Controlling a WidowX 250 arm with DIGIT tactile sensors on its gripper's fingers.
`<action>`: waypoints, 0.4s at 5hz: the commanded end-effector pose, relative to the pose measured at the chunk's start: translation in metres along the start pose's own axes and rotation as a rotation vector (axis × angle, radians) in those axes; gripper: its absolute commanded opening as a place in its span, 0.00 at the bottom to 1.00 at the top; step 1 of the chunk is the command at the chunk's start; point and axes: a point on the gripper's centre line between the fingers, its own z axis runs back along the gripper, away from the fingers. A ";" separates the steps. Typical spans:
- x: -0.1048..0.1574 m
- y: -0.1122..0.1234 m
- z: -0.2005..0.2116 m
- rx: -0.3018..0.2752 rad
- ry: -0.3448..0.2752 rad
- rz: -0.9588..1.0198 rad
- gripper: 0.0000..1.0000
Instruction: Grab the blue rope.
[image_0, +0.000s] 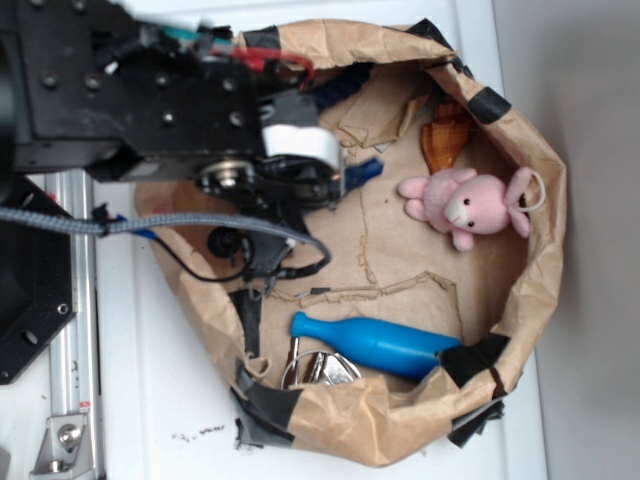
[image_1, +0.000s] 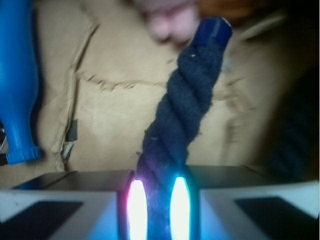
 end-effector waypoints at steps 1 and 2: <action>0.020 -0.011 0.054 0.103 0.030 -0.018 0.00; 0.020 -0.016 0.070 0.059 0.022 -0.020 0.00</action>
